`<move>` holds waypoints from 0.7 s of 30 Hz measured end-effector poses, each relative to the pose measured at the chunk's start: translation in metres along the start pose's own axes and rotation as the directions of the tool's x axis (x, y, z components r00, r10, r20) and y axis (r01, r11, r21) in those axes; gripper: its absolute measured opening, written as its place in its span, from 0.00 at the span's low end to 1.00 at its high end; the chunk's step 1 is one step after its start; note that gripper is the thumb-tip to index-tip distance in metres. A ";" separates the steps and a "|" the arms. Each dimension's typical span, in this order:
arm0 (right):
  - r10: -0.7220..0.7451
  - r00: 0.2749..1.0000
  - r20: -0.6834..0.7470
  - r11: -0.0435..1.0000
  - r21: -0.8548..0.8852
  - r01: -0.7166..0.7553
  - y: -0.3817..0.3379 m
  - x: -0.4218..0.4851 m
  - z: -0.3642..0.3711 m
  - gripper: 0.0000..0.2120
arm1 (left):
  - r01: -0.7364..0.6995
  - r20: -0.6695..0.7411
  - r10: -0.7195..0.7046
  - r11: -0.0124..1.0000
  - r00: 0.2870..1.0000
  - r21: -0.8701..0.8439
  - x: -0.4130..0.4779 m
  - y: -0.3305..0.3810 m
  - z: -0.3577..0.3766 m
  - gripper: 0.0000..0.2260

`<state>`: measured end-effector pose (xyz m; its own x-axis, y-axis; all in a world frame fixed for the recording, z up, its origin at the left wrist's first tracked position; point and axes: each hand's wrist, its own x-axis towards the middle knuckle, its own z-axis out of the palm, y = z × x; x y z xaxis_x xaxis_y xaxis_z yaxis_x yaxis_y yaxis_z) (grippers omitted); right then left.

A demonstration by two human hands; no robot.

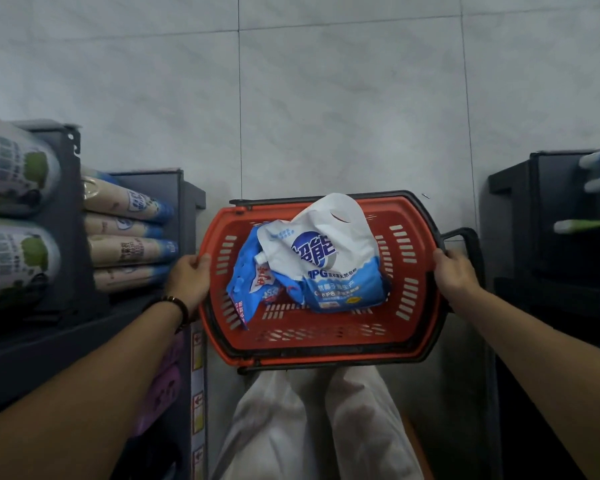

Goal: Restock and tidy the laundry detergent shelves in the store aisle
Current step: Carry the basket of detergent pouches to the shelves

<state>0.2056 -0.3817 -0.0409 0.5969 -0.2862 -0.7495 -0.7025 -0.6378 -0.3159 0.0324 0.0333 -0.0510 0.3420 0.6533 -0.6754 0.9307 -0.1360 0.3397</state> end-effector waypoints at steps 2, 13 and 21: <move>-0.004 1.000 -0.025 1.000 -0.008 0.004 0.001 -0.017 -0.017 0.19 | -0.035 -0.045 0.034 0.999 0.998 -0.013 -0.019 0.008 -0.011 0.19; -0.053 0.989 -0.136 0.988 0.137 0.072 -0.022 -0.212 -0.220 0.22 | -0.401 -0.124 0.403 0.915 0.907 0.040 -0.211 0.165 -0.161 0.22; -0.151 0.945 -0.290 0.958 0.192 0.212 -0.012 -0.334 -0.344 0.21 | -0.620 -0.148 0.633 0.774 0.760 0.131 -0.333 0.249 -0.239 0.24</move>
<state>0.1482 -0.5247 0.4132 0.7829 -0.3812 -0.4918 -0.6206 -0.5345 -0.5737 0.1193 -0.0397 0.4147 0.8300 0.5201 -0.2013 0.5252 -0.6076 0.5958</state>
